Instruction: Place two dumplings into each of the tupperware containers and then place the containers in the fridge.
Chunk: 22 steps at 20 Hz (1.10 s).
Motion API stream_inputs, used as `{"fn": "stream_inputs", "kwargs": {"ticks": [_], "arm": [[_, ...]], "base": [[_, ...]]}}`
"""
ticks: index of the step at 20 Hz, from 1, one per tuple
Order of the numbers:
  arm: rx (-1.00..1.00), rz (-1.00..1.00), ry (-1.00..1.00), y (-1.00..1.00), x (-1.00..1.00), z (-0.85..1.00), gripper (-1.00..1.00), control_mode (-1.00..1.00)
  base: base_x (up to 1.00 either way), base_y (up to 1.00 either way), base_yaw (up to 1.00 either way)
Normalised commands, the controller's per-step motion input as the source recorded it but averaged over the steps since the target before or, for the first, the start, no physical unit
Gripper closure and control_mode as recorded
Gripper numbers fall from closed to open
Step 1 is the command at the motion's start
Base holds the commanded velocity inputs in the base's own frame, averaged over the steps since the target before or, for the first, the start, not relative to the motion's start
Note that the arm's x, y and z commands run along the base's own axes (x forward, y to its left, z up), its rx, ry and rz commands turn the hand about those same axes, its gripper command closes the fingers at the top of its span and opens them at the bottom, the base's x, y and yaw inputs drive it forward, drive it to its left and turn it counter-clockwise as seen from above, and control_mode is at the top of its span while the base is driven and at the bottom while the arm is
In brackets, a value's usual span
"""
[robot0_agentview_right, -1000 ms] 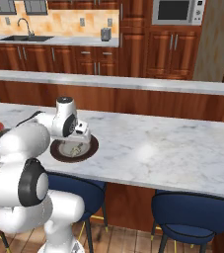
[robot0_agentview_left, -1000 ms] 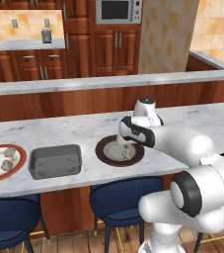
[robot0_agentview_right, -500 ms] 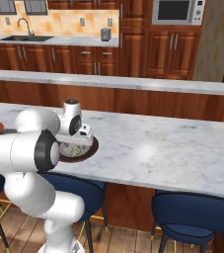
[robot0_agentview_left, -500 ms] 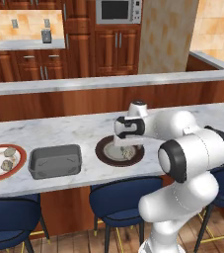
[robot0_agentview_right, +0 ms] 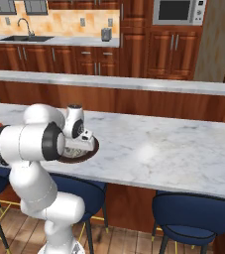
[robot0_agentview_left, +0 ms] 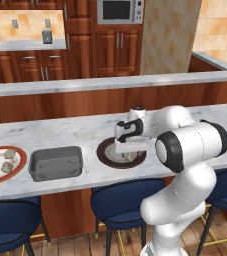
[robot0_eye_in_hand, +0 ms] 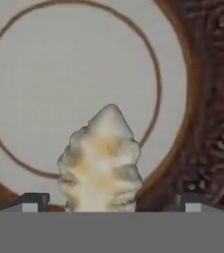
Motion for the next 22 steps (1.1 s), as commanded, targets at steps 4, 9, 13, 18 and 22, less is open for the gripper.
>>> {"fn": "stream_inputs", "kwargs": {"ticks": [4, 9, 13, 18, 22], "arm": [[0.00, 0.00, 0.02, 0.00, 0.00, -0.24, -1.00, -1.00], [0.00, 0.00, 0.03, 0.00, 0.00, -0.10, 1.00, -1.00], [0.00, 0.00, 0.00, 0.00, 0.00, 0.00, 1.00, -1.00], [0.00, 0.00, 0.02, 0.10, -0.03, 0.05, 1.00, -1.00], [0.00, -0.07, 0.00, 0.12, -0.55, 0.85, 1.00, -1.00]], "base": [[0.00, 0.00, 0.00], [0.00, 0.00, 0.00], [0.00, 0.00, 0.00], [0.00, 0.00, 0.00], [0.00, 0.00, 0.00]]}}
